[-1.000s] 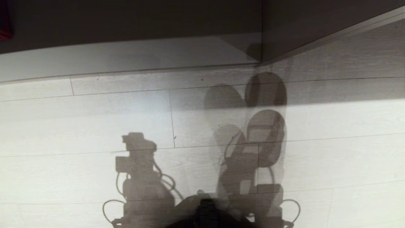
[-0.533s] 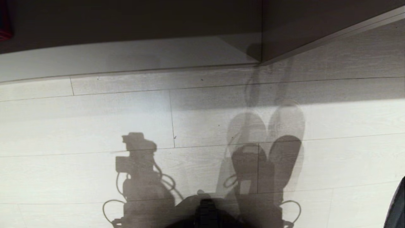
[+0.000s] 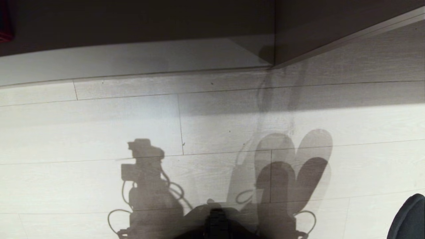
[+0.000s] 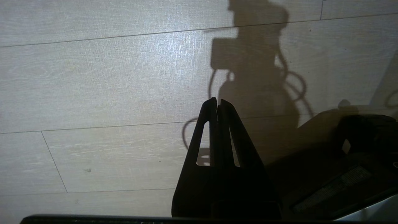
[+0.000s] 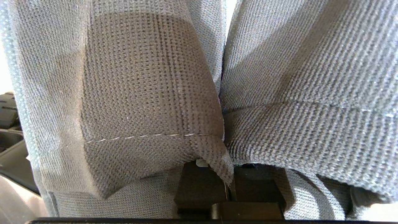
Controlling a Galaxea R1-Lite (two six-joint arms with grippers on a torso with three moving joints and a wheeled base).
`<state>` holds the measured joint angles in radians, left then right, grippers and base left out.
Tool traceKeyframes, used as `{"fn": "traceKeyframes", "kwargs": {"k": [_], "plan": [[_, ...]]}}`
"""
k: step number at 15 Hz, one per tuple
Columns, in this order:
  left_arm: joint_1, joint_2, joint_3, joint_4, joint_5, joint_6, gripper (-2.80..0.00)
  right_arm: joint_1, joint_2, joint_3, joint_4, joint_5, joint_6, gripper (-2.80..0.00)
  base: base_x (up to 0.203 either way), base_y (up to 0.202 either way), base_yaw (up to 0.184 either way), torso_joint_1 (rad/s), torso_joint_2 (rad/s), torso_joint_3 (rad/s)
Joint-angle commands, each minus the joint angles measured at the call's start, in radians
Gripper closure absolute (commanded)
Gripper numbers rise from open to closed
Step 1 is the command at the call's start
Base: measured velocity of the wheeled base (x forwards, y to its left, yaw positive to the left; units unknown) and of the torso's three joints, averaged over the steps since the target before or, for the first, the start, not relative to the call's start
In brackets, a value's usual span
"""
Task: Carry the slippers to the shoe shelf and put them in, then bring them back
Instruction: Place the slippers into the shoe cabinet
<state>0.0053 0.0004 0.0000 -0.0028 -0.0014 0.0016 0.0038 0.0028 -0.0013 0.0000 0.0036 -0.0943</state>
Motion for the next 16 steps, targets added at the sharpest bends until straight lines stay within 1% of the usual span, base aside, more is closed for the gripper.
{"fn": "traceKeyframes", "kwargs": {"k": [1,3,4,10,16], "plan": [[0.001,0.001,0.0,0.0,0.0,0.0,0.0,0.001,0.0,0.001,0.0,0.003,-0.002,0.0,0.0,0.0,0.0,0.0,0.0,0.0],[0.001,0.0,0.0,0.0,0.0,0.0,0.0,0.001,0.0,0.001,0.001,0.001,0.014,0.0,0.0,0.0,0.0,0.0,0.0,0.0],[0.001,0.0,0.0,0.0,0.0,0.0,0.0,0.001,0.0,0.001,0.002,0.001,0.037,0.0,0.0,0.0,0.0,0.0,0.0,0.0],[0.001,0.0,0.0,-0.002,0.001,-0.011,0.0,0.001,0.0,0.001,0.002,0.001,0.031,0.0,0.0,0.0,0.0,0.0,0.0,0.006],[0.001,0.0,0.0,-0.002,0.002,-0.014,0.0,0.001,0.0,0.001,0.002,0.001,0.033,0.0,0.0,0.0,0.0,0.0,0.0,0.184]]}}
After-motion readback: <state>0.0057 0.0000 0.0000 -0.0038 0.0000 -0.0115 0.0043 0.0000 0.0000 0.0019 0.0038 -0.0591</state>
